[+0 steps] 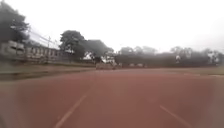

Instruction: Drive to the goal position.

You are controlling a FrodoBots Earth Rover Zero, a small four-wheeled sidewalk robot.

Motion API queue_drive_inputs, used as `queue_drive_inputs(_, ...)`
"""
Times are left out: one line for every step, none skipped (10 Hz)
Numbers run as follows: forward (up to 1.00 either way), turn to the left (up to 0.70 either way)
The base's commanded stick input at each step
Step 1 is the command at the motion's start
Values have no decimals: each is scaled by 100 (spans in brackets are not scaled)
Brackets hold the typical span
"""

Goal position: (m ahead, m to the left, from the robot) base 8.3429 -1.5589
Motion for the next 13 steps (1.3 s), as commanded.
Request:
queue_drive_inputs(100, 0)
queue_drive_inputs(100, 0)
queue_drive_inputs(100, 0)
queue_drive_inputs(100, -1)
queue_drive_inputs(100, -30)
queue_drive_inputs(100, -30)
queue_drive_inputs(100, -25)
queue_drive_inputs(100, -10)
queue_drive_inputs(100, 0)
queue_drive_inputs(100, 0)
queue_drive_inputs(100, 0)
queue_drive_inputs(100, 0)
queue_drive_inputs(100, 0)
